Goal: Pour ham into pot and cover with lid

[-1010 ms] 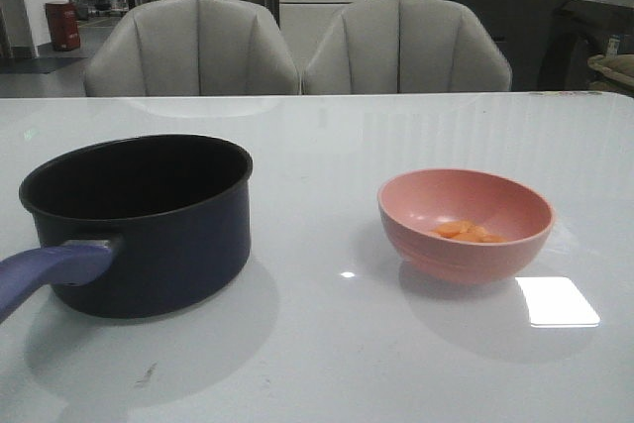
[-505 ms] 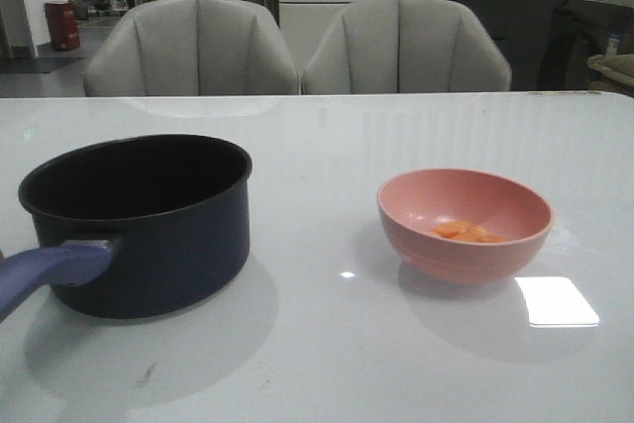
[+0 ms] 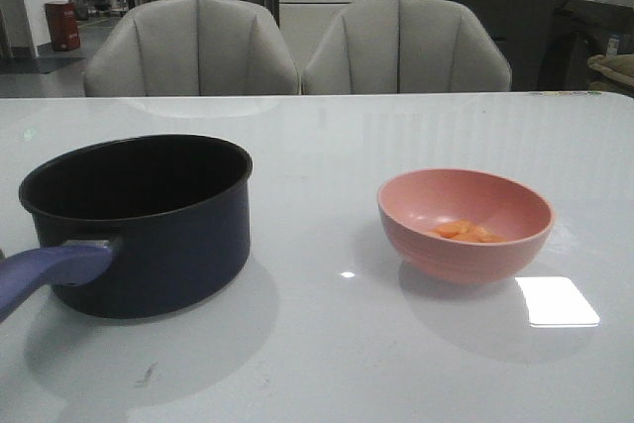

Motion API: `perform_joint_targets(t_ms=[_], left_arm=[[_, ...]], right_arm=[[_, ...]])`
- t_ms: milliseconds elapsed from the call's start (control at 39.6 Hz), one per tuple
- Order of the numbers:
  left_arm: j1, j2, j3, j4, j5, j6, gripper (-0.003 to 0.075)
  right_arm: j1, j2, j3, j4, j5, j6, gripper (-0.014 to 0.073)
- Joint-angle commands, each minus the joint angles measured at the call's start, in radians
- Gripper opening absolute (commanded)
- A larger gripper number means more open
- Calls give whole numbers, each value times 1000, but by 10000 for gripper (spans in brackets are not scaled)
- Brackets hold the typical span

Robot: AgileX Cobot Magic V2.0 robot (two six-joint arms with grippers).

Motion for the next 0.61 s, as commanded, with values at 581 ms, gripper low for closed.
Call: perform_joint_targets(t_ms=[581], left_arm=[[-82, -470, 29, 7, -103, -2, 638]], right_arm=[[-7, -20, 11, -11, -85, -1, 137]])
